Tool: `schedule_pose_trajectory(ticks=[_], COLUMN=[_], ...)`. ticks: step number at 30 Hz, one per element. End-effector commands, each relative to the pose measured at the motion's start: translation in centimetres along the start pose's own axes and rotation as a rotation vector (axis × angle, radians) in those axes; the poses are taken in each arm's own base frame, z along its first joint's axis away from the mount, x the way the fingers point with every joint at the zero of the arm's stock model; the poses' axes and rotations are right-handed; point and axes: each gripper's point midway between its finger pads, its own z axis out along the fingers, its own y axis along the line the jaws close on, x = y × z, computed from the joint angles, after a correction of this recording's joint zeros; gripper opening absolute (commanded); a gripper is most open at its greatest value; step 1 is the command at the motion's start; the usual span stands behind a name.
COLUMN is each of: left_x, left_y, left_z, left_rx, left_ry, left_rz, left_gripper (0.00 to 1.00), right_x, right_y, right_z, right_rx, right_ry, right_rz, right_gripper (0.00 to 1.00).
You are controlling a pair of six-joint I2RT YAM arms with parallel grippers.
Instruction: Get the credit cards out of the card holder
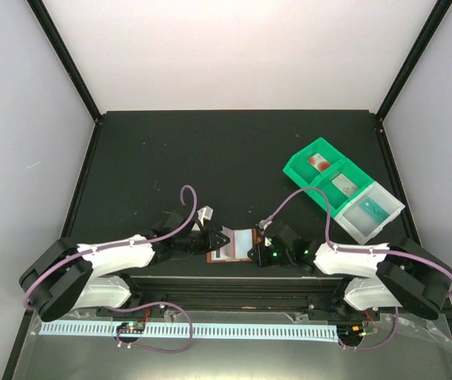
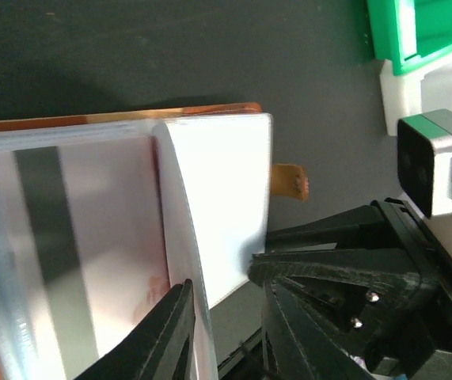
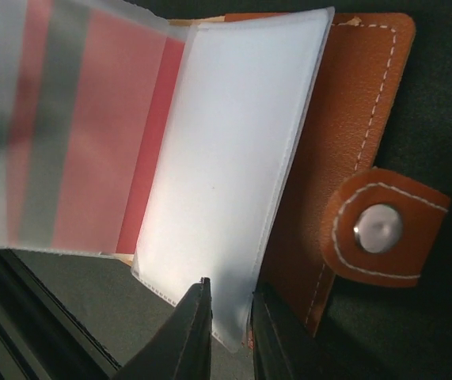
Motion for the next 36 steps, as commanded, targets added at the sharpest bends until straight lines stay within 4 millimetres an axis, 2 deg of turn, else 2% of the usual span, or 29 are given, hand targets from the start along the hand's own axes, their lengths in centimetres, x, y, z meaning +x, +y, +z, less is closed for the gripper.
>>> schedule_pose_trajectory(ticks=[1,13,18,27,36], left_x=[-0.2,0.1,0.5,0.5,0.3], left_y=[-3.1,-5.0,-5.7,-6.0,-5.5], left_z=[0.6,2.0,2.9,3.8,3.7], left_rx=[0.094,0.143,0.161,0.167,0.145], left_ry=[0.026,0.061,0.082,0.093,0.077], left_rz=[0.035,0.057,0.064,0.068,0.072], left_gripper=[0.28,0.37,0.39,0.40,0.42], right_x=[-0.5,-0.9,-1.2,-2.2,-3.1], right_y=[0.3,-0.5,-0.8,-1.2,0.0], right_z=[-0.5,-1.6,-2.2,-4.2,-5.4], right_rx=[-0.005,0.023,0.048,0.073,0.029], right_ry=[-0.032,-0.088,-0.113,-0.190,-0.237], right_rz=[-0.003,-0.014,-0.015,-0.020,-0.028], right_gripper=[0.18,0.21,0.27,0.30,0.30])
